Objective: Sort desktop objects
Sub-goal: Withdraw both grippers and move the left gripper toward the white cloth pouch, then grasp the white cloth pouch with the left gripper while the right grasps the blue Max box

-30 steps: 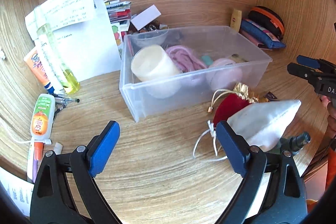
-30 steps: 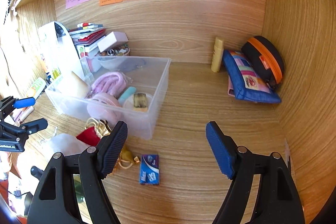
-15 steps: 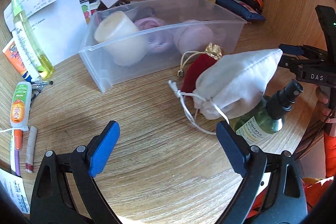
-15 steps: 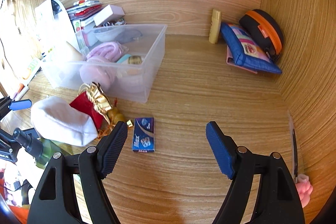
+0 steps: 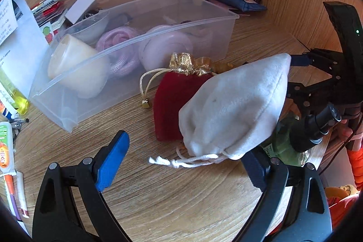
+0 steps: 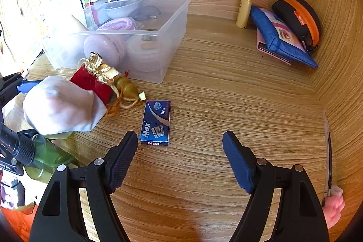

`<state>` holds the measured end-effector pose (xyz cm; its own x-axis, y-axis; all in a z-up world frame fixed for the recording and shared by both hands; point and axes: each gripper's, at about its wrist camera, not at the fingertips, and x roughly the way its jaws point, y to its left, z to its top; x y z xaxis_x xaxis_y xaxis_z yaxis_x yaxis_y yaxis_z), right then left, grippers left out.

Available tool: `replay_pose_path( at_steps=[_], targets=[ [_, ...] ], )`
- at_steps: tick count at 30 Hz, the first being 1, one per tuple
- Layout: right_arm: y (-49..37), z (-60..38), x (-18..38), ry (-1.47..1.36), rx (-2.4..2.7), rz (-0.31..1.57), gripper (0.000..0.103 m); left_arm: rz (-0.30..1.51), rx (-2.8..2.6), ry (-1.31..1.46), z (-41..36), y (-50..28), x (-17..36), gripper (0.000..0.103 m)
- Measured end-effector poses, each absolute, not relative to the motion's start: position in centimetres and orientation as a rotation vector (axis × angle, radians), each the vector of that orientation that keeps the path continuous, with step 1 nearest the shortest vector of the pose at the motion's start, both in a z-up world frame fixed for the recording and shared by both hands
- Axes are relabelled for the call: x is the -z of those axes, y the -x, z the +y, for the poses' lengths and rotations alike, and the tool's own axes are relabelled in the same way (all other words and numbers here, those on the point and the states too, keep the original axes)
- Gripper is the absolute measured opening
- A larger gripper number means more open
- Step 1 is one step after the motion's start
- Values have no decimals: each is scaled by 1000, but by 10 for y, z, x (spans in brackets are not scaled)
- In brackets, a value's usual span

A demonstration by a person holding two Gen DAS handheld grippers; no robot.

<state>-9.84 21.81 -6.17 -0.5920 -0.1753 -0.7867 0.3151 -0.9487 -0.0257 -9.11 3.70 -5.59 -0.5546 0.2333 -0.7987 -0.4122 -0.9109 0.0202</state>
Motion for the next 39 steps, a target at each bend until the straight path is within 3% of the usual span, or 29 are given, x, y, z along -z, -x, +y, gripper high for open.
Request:
replay_pose_path(
  at_steps=[14, 23, 24, 28, 34, 39],
  targets=[
    [108, 213, 68, -1276, 2527, 253, 69, 245, -2489, 1057, 56, 102, 34, 94],
    [107, 202, 66, -1245, 2519, 319, 40, 180, -2367, 1120, 70, 123, 42, 89],
    [108, 202, 66, -1243, 2517, 318, 37, 169, -2357, 1131, 71, 125, 43, 88],
    [110, 205, 66, -1251, 2508, 267, 26, 125, -2318, 1123, 73, 125, 42, 50],
    [112, 209, 66, -1252, 2522, 234, 25, 122, -2381, 1088, 65, 114, 35, 38],
    [111, 217, 62, -1239, 2532, 168, 25, 58, -2425, 1095, 47, 109, 30, 34]
  ],
)
